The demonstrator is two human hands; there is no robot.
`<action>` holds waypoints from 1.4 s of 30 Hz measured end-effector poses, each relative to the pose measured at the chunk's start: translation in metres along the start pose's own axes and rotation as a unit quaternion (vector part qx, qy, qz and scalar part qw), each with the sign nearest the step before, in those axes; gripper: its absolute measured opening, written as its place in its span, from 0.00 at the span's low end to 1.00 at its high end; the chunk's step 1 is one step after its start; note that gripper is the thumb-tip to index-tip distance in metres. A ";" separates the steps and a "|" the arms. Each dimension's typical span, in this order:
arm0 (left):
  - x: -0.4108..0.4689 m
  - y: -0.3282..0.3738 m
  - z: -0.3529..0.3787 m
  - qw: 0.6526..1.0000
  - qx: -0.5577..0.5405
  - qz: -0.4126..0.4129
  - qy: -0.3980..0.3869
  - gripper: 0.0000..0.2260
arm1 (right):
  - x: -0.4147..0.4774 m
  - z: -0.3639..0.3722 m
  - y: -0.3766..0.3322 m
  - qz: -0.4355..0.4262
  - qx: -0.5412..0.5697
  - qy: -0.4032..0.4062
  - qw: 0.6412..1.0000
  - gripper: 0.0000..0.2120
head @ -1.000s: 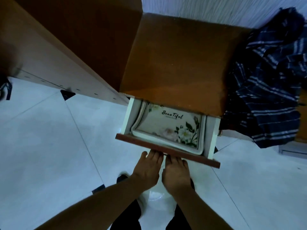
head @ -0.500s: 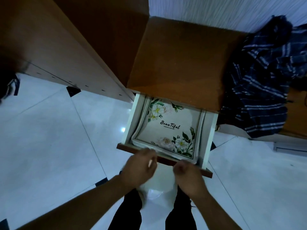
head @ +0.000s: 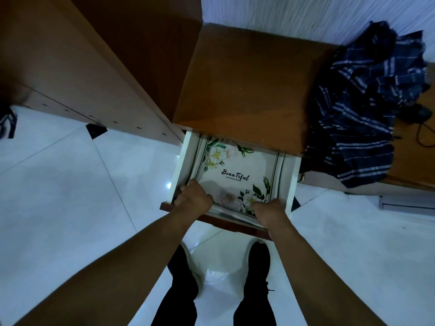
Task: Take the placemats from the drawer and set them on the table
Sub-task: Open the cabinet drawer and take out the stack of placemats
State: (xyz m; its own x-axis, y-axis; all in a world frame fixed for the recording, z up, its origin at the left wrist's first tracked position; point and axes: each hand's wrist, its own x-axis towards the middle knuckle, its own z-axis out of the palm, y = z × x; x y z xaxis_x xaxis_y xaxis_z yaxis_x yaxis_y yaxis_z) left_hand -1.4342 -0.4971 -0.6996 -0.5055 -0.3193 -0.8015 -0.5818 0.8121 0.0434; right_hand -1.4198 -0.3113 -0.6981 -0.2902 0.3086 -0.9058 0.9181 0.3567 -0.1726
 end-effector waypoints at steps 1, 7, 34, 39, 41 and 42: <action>0.002 0.002 0.000 1.000 0.000 -0.015 -0.009 0.34 | 0.003 0.002 -0.001 0.009 0.002 0.001 1.000 0.32; 0.017 0.003 0.008 0.995 -0.080 -0.052 0.001 0.30 | 0.021 0.006 -0.004 0.053 0.025 0.002 0.998 0.40; -0.036 -0.016 -0.062 0.749 -0.654 0.009 -0.111 0.04 | 0.023 0.001 0.026 0.003 0.079 -0.029 0.996 0.38; -0.036 -0.056 -0.072 0.681 -0.711 -0.009 -0.174 0.08 | 0.016 -0.013 0.030 0.034 0.181 -0.156 0.970 0.25; -0.035 -0.070 -0.066 0.728 -0.656 -0.034 -0.198 0.10 | 0.012 -0.021 0.035 0.054 0.218 -0.179 0.958 0.20; -0.034 -0.075 -0.063 0.760 -0.615 -0.047 -0.205 0.10 | 0.009 -0.025 0.038 0.059 0.227 -0.169 0.957 0.18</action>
State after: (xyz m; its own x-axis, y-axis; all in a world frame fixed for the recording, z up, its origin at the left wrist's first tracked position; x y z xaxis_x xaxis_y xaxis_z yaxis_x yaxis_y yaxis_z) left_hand -1.4132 -0.5777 -0.6382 -0.3298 0.0366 -0.9433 -0.8862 -0.3563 0.2960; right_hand -1.3943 -0.2730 -0.7037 -0.1438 -0.0081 -0.9896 0.9842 -0.1060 -0.1421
